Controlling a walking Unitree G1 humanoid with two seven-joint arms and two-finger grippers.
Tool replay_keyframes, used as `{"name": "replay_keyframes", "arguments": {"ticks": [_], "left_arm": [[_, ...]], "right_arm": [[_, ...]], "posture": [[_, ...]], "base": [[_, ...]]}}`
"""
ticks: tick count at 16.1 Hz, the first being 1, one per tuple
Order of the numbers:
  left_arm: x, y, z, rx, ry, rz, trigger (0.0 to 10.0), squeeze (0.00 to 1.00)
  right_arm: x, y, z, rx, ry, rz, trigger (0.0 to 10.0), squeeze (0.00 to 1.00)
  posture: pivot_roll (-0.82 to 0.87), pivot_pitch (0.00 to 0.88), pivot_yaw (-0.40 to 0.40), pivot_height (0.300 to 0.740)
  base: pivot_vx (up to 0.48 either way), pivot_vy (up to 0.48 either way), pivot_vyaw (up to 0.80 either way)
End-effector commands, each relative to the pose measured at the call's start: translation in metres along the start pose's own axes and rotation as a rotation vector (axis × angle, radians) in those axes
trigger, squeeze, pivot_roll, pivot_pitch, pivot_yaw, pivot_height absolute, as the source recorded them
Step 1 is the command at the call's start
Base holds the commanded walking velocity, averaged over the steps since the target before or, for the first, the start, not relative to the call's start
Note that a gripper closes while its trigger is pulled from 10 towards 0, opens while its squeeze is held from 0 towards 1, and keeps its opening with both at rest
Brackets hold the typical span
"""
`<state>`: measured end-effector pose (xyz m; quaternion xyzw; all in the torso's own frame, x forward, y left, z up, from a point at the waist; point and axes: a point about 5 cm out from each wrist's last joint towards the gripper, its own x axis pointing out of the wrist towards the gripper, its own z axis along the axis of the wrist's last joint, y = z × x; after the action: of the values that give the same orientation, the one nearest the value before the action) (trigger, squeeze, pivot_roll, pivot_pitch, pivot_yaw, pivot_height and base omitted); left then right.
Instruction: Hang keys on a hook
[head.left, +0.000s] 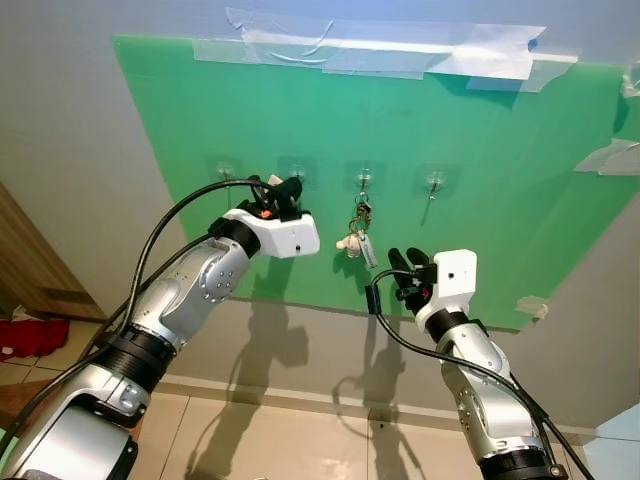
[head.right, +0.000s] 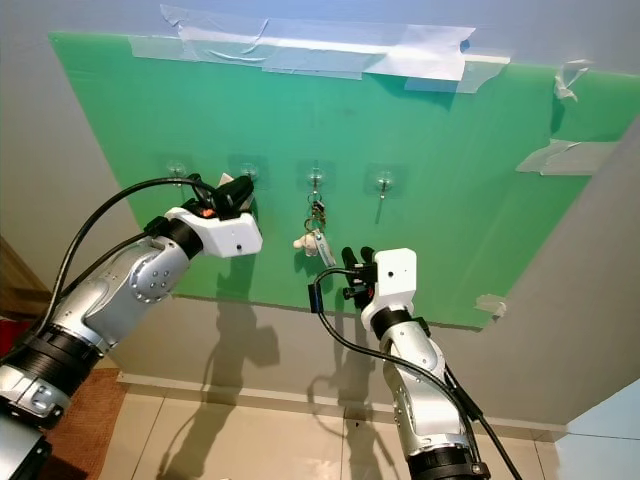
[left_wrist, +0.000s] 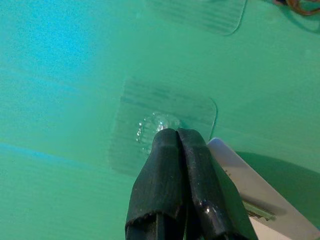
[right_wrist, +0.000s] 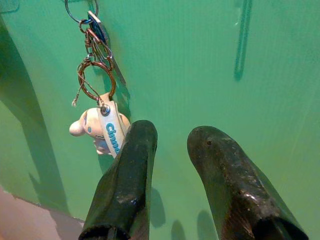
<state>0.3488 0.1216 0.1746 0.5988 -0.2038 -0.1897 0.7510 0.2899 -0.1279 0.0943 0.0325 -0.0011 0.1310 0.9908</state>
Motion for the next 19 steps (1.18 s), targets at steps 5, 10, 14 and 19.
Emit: {"name": "replay_keyframes", "arguments": {"ticks": [5,10,14,19], "left_arm": [[0.000,-0.015,0.010,0.030,-0.107,-0.061,0.0,0.00],[-0.001,-0.001,-0.007,-0.197,0.054,0.085,0.0,0.00],[0.000,0.007,-0.013,-0.411,0.109,0.167,0.0,0.00],[-0.003,0.023,-0.027,-0.654,0.207,0.323,0.0,0.00]], "right_arm": [[-0.002,0.002,-0.001,-0.007,0.014,0.011,10.0,0.00],[-0.003,0.001,-0.003,-0.014,0.021,0.017,10.0,0.00],[-0.004,0.001,-0.004,-0.018,0.023,0.018,10.0,0.00],[-0.004,0.001,-0.004,-0.018,0.027,0.022,10.0,0.00]], "posture": [[-0.08,0.000,0.013,0.740],[-0.08,0.000,0.012,0.740],[-0.08,0.000,0.012,0.740],[-0.08,0.000,0.013,0.740]], "base": [[0.000,0.000,0.00],[0.000,0.000,0.00],[0.000,0.000,0.00],[0.000,0.000,0.00]]}}
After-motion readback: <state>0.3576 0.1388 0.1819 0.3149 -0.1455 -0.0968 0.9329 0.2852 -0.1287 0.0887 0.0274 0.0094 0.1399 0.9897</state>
